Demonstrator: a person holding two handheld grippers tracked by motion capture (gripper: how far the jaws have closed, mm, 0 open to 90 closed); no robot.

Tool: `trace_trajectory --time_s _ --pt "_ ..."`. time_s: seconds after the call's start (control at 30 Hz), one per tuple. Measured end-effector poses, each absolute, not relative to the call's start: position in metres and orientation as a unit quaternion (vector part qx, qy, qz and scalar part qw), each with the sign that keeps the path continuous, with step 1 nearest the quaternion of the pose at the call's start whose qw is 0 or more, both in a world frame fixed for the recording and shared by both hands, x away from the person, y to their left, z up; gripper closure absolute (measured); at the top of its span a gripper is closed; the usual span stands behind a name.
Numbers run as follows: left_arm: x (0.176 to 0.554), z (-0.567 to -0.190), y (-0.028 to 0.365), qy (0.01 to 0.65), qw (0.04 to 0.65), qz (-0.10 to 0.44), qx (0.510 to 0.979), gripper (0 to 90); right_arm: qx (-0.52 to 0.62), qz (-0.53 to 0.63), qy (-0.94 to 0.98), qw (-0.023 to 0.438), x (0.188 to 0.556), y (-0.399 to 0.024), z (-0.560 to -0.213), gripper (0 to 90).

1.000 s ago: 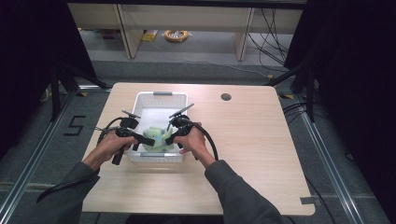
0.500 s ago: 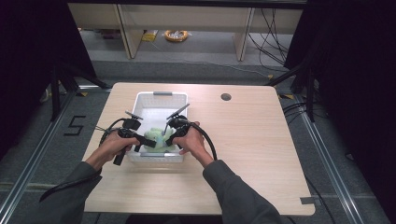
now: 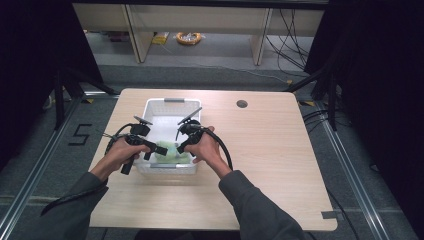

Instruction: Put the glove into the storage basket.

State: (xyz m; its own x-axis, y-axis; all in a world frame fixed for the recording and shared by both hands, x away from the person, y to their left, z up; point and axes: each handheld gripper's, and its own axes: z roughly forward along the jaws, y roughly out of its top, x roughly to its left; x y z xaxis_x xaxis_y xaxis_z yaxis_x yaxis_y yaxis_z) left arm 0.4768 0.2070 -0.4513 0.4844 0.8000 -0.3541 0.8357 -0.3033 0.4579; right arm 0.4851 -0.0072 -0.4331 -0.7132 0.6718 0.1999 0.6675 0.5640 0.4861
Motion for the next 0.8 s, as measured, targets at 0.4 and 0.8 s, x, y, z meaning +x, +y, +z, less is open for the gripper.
trace_trajectory --time_s 0.4,0.8 --pt "0.470 -0.433 0.205 0.499 0.311 -0.017 0.808 35.4 0.366 0.299 0.881 0.009 0.484 -0.014 -0.420 54.1" --pt "0.460 -0.417 0.197 0.494 0.340 -0.013 0.800 32.7 0.376 0.324 0.868 0.004 0.476 -0.034 -0.401 48.4"
